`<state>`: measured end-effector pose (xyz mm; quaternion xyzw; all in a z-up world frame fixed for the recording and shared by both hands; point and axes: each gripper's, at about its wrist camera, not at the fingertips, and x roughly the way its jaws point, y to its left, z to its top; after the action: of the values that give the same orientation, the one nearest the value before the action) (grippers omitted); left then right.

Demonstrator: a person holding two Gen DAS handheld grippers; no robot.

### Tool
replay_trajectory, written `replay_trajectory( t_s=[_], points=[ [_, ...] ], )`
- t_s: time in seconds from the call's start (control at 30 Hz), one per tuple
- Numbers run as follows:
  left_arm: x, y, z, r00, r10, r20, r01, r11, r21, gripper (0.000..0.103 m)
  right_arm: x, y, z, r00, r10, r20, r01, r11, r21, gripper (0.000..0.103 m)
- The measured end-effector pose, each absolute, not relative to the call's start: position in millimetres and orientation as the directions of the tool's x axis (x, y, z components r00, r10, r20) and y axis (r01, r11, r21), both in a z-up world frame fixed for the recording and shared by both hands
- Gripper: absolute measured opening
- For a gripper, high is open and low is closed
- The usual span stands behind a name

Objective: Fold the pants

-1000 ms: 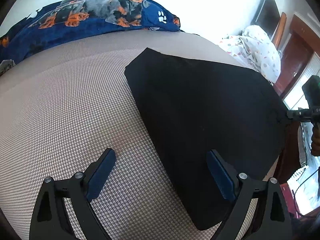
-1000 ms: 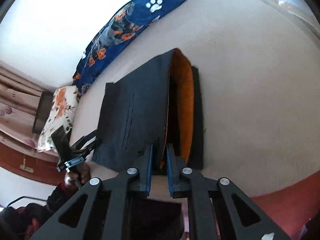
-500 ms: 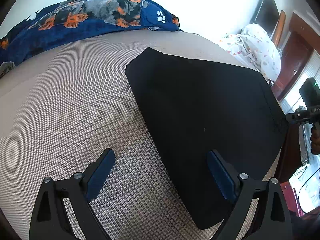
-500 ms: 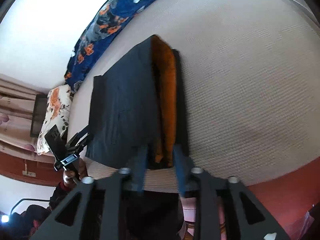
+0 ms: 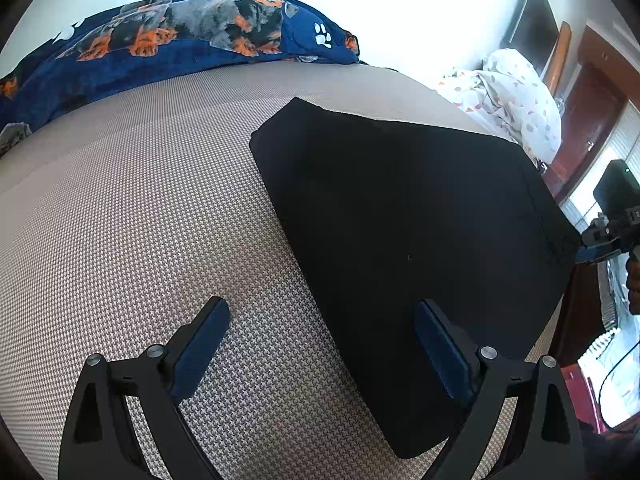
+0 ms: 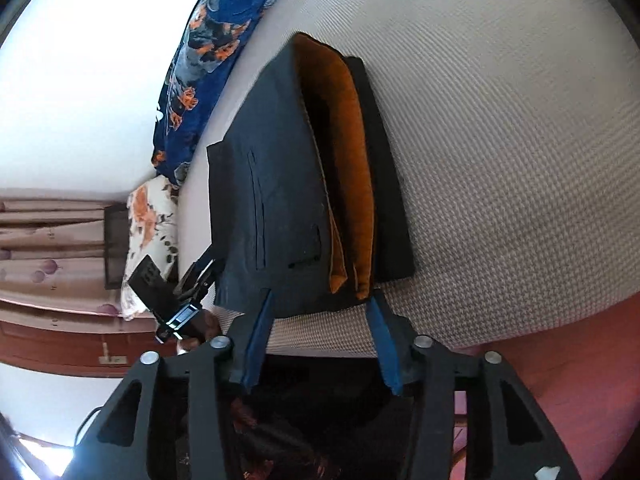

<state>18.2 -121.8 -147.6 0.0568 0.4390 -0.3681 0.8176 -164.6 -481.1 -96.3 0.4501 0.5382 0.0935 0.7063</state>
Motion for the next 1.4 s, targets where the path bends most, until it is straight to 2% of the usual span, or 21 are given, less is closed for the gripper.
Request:
replay_trajectory(
  t_s=[0.13, 0.27, 0.33, 0.4, 0.53, 0.63, 0.77, 0.83, 0.9, 1.13, 1.2, 1.27, 1.4],
  points=[
    [17.7, -121.0, -148.0, 0.347, -0.556, -0.756, 0.653, 0.721, -0.230, 0.094, -158.0, -479.7, -89.2, 0.403, 0.579, -0.709, 0.333, 0.628, 0.703, 0.043],
    [17.7, -121.2, -147.8, 0.347, -0.555, -0.755, 0.653, 0.721, -0.230, 0.094, -147.6, -479.8, -101.4, 0.399, 0.591, -0.701, 0.348, 0.610, 0.712, 0.042],
    [17.7, -120.9, -147.7, 0.347, -0.556, -0.755, 0.654, 0.721, -0.230, 0.094, -142.1, -477.5, -106.2, 0.396, 0.585, -0.708, 0.352, 0.615, 0.705, 0.028],
    [17.8, -119.4, -147.1, 0.349, -0.562, -0.750, 0.651, 0.721, -0.237, 0.094, -138.0, -472.8, -100.9, 0.410, 0.557, -0.722, 0.321, 0.653, 0.686, 0.019],
    [24.3, -117.2, -144.1, 0.338, -0.572, -0.747, 0.636, 0.724, -0.267, 0.094, -133.0, -466.8, -76.2, 0.482, 0.500, -0.720, 0.248, 0.710, 0.659, 0.017],
    [30.2, -114.6, -142.9, 0.324, -0.586, -0.743, 0.615, 0.727, -0.305, 0.094, -132.1, -472.4, -62.1, 0.545, 0.495, -0.677, 0.198, 0.708, 0.678, 0.016],
    [31.4, -115.4, -144.8, 0.319, -0.590, -0.742, 0.615, 0.724, -0.312, 0.095, -143.9, -491.4, -97.1, 0.496, 0.491, -0.716, 0.302, 0.676, 0.673, 0.016],
    [31.0, -117.3, -144.8, 0.322, -0.583, -0.746, 0.619, 0.726, -0.300, 0.095, -150.6, -498.7, -115.3, 0.503, 0.527, -0.685, 0.334, 0.612, 0.717, 0.016],
    [31.4, -118.7, -144.5, 0.319, -0.579, -0.750, 0.621, 0.725, -0.296, 0.095, -150.5, -502.6, -117.5, 0.503, 0.554, -0.663, 0.339, 0.579, 0.741, 0.017],
    [34.5, -118.5, -142.9, 0.294, -0.589, -0.753, 0.617, 0.718, -0.322, 0.095, -147.9, -502.4, -100.8, 0.495, 0.523, -0.694, 0.327, 0.628, 0.706, 0.030],
    [36.9, -117.8, -142.3, 0.277, -0.605, -0.746, 0.615, 0.708, -0.346, 0.095, -149.9, -508.3, -91.7, 0.507, 0.472, -0.721, 0.336, 0.663, 0.669, 0.042],
    [40.8, -118.0, -143.3, 0.248, -0.628, -0.738, 0.611, 0.692, -0.384, 0.095, -150.2, -515.6, -89.0, 0.509, 0.463, -0.726, 0.335, 0.671, 0.662, 0.048],
    [47.4, -119.2, -143.7, 0.198, -0.664, -0.721, 0.605, 0.662, -0.443, 0.094, -137.4, -516.4, -97.5, 0.464, 0.492, -0.736, 0.313, 0.686, 0.656, 0.050]
  ],
)
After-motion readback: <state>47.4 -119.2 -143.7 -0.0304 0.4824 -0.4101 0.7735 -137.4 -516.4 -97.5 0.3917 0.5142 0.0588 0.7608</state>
